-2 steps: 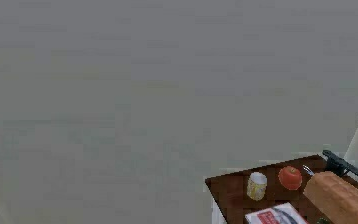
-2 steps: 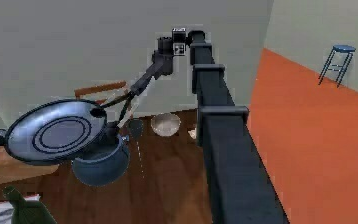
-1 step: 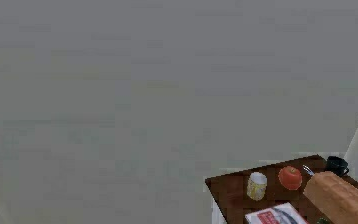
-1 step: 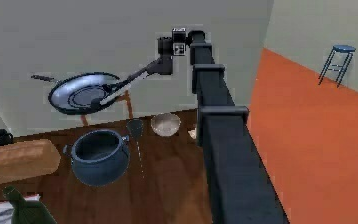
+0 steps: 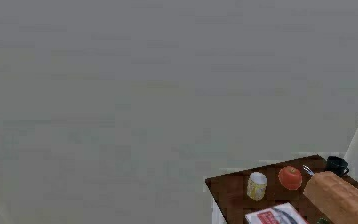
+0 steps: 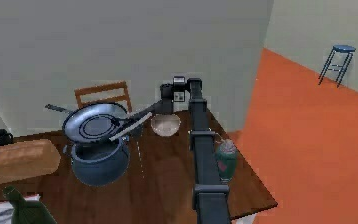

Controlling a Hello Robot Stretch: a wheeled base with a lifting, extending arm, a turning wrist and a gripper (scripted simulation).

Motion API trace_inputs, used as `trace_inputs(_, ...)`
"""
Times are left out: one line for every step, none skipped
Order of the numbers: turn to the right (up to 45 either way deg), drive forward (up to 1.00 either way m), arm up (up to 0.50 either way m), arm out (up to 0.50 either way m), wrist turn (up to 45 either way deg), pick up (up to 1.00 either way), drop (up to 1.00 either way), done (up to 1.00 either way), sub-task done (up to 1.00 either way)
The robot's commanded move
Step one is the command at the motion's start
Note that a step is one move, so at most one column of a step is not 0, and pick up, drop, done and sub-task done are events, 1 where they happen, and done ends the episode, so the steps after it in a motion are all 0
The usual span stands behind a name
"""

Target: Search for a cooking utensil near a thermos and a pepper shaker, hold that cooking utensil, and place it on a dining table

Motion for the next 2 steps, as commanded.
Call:
trace_inputs(0.0, 0.00, -0.32, 0.00, 0.0, 0.00, 0.00, 0.00, 0.00)
trace_inputs(0.0, 0.00, 0.00, 0.00, 0.0, 0.00, 1.00, 0.00, 0.00)
